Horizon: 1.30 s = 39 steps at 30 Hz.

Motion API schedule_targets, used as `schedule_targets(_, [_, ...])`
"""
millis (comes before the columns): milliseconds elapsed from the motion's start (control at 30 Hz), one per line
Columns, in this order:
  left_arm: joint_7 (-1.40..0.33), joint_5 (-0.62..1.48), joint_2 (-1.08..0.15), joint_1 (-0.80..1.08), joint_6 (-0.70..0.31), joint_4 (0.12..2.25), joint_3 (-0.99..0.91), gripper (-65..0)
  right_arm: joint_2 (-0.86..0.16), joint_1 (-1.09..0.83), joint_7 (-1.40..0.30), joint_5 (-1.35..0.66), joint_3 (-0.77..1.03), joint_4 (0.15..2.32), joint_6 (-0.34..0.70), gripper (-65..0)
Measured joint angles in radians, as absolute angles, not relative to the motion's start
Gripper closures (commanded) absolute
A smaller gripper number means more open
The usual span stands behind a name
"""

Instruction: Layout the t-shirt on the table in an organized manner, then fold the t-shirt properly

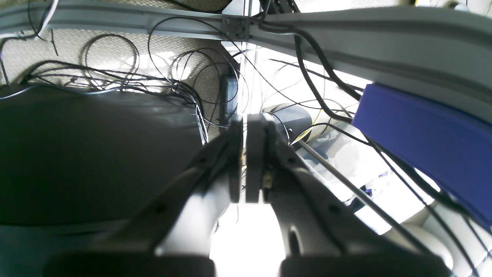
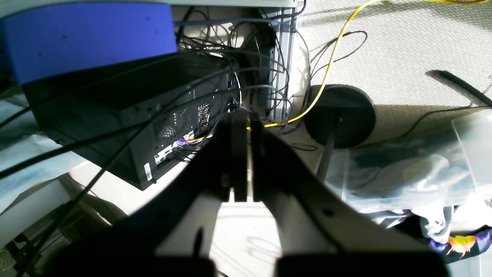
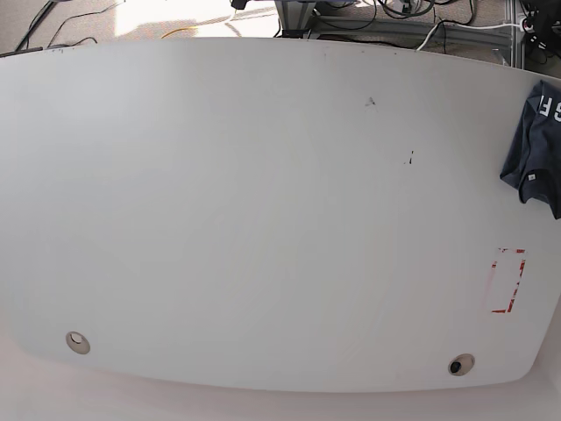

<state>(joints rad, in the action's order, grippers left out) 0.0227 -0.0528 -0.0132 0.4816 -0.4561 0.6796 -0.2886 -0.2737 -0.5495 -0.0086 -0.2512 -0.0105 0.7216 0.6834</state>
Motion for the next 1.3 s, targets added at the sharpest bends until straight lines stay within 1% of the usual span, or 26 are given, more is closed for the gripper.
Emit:
schedule_targets(100, [0.064,-0.083,-0.017,0.441,-0.414,0.594,-0.242,0.0,-0.271,-0.512,-0.002,-0.252,-0.025,0.678,0.678,-0.3])
schedule_targets(300, [0.111,-0.135,-0.009,0.361,-0.286,0.413,-0.189,0.0,-0.268,-0.451,-0.003,-0.252,-0.058,0.618,0.617,-0.3])
schedule_targets(567, [0.111,-0.135,-0.015,0.275,-0.202,0.273,-0.187,0.0,-0.263,-0.366,-0.003,-0.252,-0.074,0.516,0.541,-0.3])
schedule_targets(633, [0.114,-0.136,-0.017,0.255,-0.182,0.257,-0.187,0.0,-0.264,-0.345,-0.002,-0.253,-0.074,0.487,0.538,-0.3])
schedule_targets(1033, [0.117,-0.136,-0.017,0.227,-0.097,0.241,-0.158,0.0,-0.257,-0.249,-0.003,-0.252,-0.122,0.361,0.419,-0.5])
schedule_targets(1300, [0.082,-0.135,-0.017,0.202,-0.089,0.247,-0.158,0.0,-0.234,-0.228,-0.003,-0.253,-0.181,0.35,0.344,-0.5])
